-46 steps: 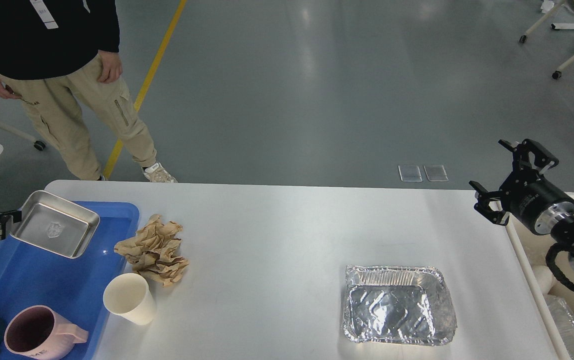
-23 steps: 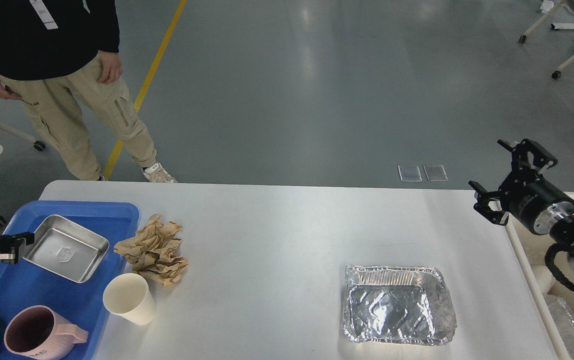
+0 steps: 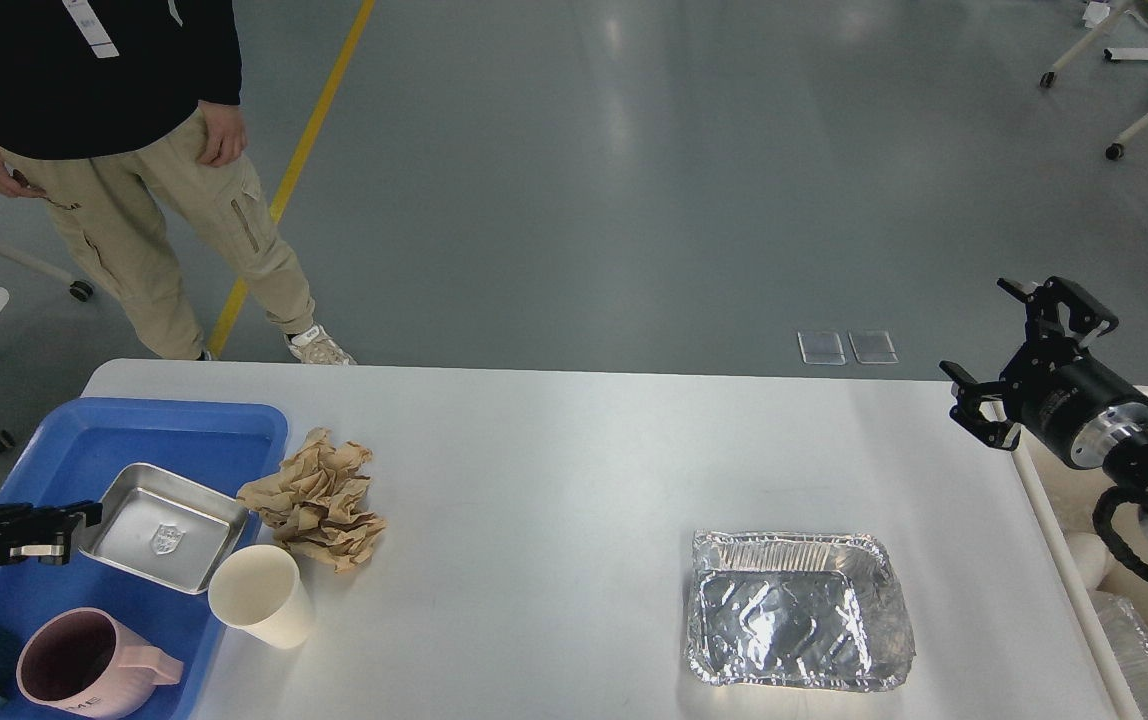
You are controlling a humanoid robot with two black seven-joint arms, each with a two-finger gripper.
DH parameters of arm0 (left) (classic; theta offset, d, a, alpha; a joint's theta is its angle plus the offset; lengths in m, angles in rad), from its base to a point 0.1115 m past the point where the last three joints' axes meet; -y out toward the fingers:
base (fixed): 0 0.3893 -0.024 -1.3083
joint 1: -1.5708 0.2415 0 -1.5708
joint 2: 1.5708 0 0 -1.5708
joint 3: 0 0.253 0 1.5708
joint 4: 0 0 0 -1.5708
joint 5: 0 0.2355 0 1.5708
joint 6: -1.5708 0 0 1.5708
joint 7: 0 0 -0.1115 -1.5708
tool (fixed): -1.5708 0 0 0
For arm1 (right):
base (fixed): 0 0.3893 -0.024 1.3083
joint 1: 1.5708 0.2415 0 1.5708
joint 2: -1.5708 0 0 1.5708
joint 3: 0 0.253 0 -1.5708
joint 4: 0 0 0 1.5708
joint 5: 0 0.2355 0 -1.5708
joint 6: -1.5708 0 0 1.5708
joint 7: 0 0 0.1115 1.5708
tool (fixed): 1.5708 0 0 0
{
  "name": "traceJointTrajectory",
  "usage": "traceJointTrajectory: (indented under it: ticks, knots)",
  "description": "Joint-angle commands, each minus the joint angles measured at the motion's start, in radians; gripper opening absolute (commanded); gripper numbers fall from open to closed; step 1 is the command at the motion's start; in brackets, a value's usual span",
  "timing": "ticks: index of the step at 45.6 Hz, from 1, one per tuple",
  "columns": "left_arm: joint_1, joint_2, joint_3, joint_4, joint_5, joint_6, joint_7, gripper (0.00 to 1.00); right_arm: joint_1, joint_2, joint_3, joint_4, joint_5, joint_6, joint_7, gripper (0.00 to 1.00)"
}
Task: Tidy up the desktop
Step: 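Lower the steel box into the blue tray and release it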
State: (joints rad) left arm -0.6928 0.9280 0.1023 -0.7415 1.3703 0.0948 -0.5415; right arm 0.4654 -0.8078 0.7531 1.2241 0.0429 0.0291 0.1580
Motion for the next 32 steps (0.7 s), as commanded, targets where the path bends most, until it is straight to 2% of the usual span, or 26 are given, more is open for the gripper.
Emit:
traceJointTrajectory:
  ticks: [1, 3, 7, 8, 10, 15, 32]
  knots:
    - [-0.001, -0.005, -0.003, 0.001, -0.013, 0.0, -0.002, 0.25, -0.001, -0.001, 0.0, -0.002, 0.0, 0.0, 0.0, 1.0]
    - [-0.001, -0.005, -0.007, 0.001, -0.014, -0.001, 0.0, 0.34, -0.001, 0.001, 0.0, -0.002, 0.0, 0.0, 0.0, 1.0]
    - [-0.002, -0.003, -0.009, 0.001, -0.014, -0.004, -0.002, 0.41, -0.001, 0.002, 0.0, -0.002, 0.0, 0.0, 0.0, 1.0]
    - [-0.001, -0.003, -0.013, -0.001, -0.013, -0.006, -0.003, 0.52, -0.001, 0.002, 0.0, -0.002, 0.0, 0.0, 0.0, 1.0]
    - [-0.001, -0.003, -0.016, -0.002, -0.013, -0.006, -0.009, 0.61, -0.001, 0.002, 0.0, -0.002, 0.0, 0.0, 0.0, 1.0]
    - [-0.004, -0.003, -0.021, -0.003, -0.014, -0.006, -0.023, 0.71, -0.001, 0.002, 0.0, -0.002, 0.0, 0.0, 0.0, 1.0]
    - [-0.014, 0.009, -0.055, -0.016, -0.082, -0.023, -0.041, 0.78, -0.001, -0.004, 0.0, 0.0, 0.0, 0.0, 0.0, 1.0]
